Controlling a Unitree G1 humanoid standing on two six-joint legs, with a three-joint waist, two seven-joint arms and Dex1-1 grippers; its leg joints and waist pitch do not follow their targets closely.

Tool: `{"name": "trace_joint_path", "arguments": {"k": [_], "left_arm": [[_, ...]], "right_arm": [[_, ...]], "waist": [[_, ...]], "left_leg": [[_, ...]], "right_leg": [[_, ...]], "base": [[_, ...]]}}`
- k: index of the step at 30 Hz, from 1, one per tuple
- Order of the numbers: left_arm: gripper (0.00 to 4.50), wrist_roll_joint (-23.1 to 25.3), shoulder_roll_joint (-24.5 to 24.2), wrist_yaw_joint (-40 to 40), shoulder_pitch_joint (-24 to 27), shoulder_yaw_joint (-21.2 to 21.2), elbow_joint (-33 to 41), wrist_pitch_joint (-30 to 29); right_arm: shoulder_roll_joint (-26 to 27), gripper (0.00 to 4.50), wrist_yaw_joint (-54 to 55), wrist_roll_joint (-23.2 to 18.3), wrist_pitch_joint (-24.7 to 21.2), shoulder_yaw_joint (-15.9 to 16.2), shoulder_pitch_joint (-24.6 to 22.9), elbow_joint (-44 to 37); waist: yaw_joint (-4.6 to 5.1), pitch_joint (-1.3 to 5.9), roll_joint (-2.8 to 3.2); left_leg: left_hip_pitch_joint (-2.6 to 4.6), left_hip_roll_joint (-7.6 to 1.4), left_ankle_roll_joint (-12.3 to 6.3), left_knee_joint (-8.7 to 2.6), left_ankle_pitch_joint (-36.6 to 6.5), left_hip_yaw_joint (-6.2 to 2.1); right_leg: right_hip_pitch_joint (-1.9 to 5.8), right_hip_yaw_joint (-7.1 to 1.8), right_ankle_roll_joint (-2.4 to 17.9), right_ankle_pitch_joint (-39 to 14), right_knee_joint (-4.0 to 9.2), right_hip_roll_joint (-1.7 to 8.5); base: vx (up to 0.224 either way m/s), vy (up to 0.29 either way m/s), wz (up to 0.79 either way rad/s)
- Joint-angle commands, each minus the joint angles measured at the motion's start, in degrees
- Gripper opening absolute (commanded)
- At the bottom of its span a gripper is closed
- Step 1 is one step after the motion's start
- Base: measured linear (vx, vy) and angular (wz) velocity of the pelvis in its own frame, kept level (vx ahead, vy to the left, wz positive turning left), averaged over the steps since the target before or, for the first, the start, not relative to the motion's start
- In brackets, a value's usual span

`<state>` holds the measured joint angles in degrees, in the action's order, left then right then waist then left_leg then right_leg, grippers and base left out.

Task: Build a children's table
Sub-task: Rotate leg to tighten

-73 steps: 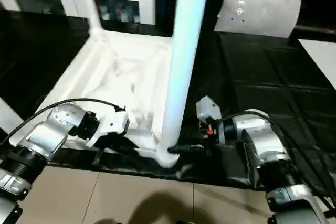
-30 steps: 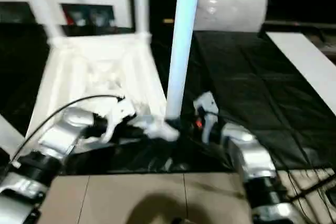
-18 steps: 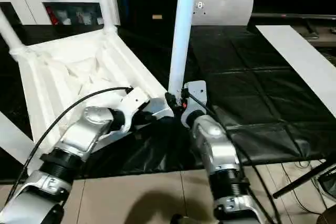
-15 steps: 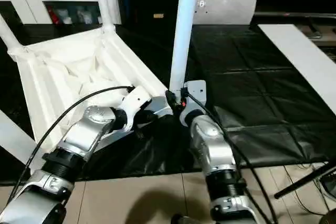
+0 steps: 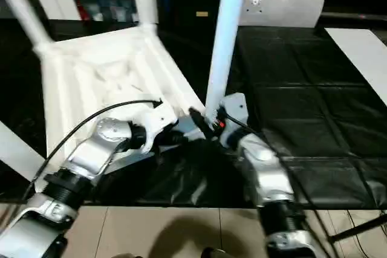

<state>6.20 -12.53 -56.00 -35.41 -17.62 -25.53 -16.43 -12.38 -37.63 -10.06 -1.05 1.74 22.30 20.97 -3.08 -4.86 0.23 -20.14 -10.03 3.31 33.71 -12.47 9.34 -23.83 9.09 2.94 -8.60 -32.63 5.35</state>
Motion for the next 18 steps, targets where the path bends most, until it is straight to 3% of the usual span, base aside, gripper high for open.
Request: {"name": "trace_joint_path", "arguments": {"k": [1,7,9,13,17,18], "left_arm": [[0.0,-2.37,-1.59,-5.03,0.78,-0.69,-1.25,4.47],[0.0,-4.53,-3.86,-12.01,1.2,-0.91,-1.97,9.2],[0.0,-5.49,-5.5,-16.41,1.48,-1.6,-2.38,11.21],[0.0,-6.66,-6.79,-20.36,1.5,-1.85,-3.05,13.05],[0.0,-6.84,-8.93,-24.91,1.65,-2.97,-3.54,15.49],[0.0,-6.88,-9.22,-25.57,1.67,-3.06,-3.61,15.99]], "right_arm": [[-5.22,4.11,-12.11,-2.83,0.05,0.84,-0.52,-1.58],[-10.75,4.11,-24.84,-5.41,-0.1,2.76,-0.06,-0.75],[-13.2,4.11,-32.32,-5.62,0.19,4.86,0.78,1.02],[-15.09,4.11,-38.96,-5.49,-0.16,7.06,2.28,3.25],[-14.71,3.58,-43.12,-5.33,1.11,7.42,5.31,7.95],[-14.64,3.45,-44.24,-5.41,1.2,7.5,5.86,8.63]], "waist": [[-0.24,4.43,-0.84],[-0.65,4.45,-1.34],[-0.86,4.57,-1.34],[-1.43,4.73,-1.41],[-2.12,4.71,-1.52],[-2.18,4.69,-1.79]], "left_leg": [[-0.42,-3.14,-8.83,-3.27,-3.82,-0.78],[-0.45,-2.97,-8.0,-3.16,-5.24,-0.53],[-0.38,-3.02,-8.05,-3.06,-4.84,-0.51],[-0.35,-3.3,-8.2,-2.95,-3.58,-0.45],[-0.23,-3.52,-7.91,-2.92,-2.95,-0.35],[-0.21,-3.56,-7.87,-2.92,-2.7,-0.3]], "right_leg": [[4.54,-4.26,7.16,-18.04,3.89,4.65],[4.42,-4.39,6.44,-21.63,4.24,4.65],[4.34,-4.38,6.3,-22.23,4.25,4.65],[4.21,-4.39,6.97,-20.68,3.78,4.51],[3.99,-4.42,7.56,-20.29,3.42,4.59],[3.97,-4.48,7.5,-19.95,3.4,4.57]], "base": [[0.0,0.0,0.0],[0.0,0.0,0.0],[0.0,0.0,0.0],[0.0,0.0,0.0],[0.0,0.0,0.0],[0.0,0.0,0.0]]}}
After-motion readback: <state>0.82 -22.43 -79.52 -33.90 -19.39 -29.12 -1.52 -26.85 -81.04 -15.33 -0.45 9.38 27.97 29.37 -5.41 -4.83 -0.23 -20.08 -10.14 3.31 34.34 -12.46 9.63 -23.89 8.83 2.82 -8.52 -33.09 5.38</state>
